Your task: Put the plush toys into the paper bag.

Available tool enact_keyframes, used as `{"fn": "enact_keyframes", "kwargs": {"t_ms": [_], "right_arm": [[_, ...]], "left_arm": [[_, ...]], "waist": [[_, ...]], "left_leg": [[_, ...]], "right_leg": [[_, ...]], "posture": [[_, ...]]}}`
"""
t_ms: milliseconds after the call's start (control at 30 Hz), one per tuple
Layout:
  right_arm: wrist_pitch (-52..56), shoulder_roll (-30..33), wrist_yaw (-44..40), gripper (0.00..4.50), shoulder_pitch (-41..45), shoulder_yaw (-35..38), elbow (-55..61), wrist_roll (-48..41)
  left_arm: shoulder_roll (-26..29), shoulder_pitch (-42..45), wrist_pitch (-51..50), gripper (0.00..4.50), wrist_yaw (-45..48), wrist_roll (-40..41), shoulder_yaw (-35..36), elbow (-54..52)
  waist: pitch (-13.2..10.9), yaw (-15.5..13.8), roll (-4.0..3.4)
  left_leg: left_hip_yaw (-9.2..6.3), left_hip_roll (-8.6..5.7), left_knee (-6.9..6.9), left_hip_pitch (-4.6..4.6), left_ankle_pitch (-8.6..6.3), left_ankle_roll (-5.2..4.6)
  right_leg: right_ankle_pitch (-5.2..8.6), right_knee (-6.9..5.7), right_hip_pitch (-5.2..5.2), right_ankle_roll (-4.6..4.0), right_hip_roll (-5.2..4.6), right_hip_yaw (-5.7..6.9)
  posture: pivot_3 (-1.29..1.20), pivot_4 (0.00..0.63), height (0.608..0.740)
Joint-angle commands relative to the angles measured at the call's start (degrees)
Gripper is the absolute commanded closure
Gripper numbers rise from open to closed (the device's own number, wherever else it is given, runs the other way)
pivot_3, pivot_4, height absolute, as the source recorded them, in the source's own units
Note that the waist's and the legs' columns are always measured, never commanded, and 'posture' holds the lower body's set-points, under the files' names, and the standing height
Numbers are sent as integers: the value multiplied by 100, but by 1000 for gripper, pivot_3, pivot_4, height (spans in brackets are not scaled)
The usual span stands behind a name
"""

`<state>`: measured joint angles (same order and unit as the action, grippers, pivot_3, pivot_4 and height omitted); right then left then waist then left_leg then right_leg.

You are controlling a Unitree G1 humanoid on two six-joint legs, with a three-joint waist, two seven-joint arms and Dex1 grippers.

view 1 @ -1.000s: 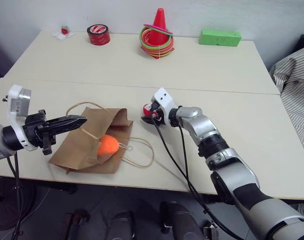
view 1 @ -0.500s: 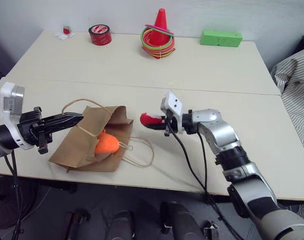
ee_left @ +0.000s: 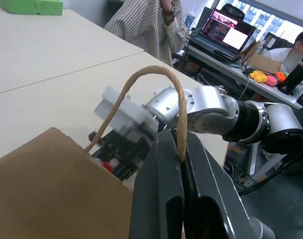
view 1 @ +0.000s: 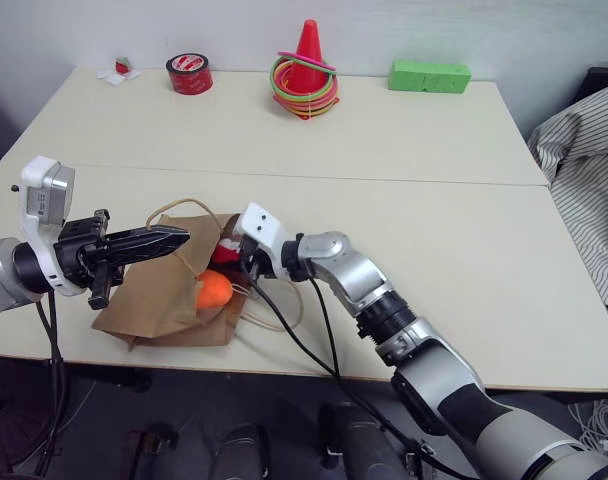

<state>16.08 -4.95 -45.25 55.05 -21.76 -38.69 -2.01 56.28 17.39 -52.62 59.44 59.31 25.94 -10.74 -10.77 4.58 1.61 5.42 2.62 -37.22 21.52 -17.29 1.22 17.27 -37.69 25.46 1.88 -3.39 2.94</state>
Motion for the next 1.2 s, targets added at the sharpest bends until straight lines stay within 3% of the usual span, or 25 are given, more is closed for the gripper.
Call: {"fn": "enact_keyframes", "kwargs": {"t_ms": [33,267,433,667,833,1200], "right_arm": [[-686,-391,45,4125,340,90,-554,70],[-1700,-829,126,4125,599,359,-1742,137],[-1573,-625,-450,2336,539,538,-1607,64],[-367,229,-1822,16,56,610,-9,-412],[529,762,-2386,16,-169,801,743,-899],[1912,1763,-2043,16,-499,445,1061,-507]], "left_arm": [[-68,28,38,4500,-26,125,116,-167],[-246,-79,80,4500,-134,107,180,-246],[-330,-275,101,4500,-260,156,366,-397],[-378,-521,114,4500,-347,204,612,-520],[-375,-557,115,4500,-392,256,674,-545],[-344,-431,120,4500,-394,291,602,-525]], "waist": [[0,36,0],[0,23,2],[1,25,4],[1,-1,3],[1,-3,4],[1,-5,4]], "left_leg": [[1,0,0,0,0,0],[1,5,1,0,1,1],[0,6,2,0,0,1],[-2,6,2,0,-1,-2],[-3,5,2,-1,-2,-3],[1,2,0,-6,-2,-3]], "right_leg": [[0,0,0,0,1,0],[0,0,0,0,2,0],[0,-1,-1,0,2,0],[0,0,-2,1,1,1],[0,0,-2,1,0,2],[0,14,-2,0,-1,0]], "posture": [[0,150,740],[0,150,740],[0,150,740],[0,150,740],[0,150,740],[0,150,740]]}}
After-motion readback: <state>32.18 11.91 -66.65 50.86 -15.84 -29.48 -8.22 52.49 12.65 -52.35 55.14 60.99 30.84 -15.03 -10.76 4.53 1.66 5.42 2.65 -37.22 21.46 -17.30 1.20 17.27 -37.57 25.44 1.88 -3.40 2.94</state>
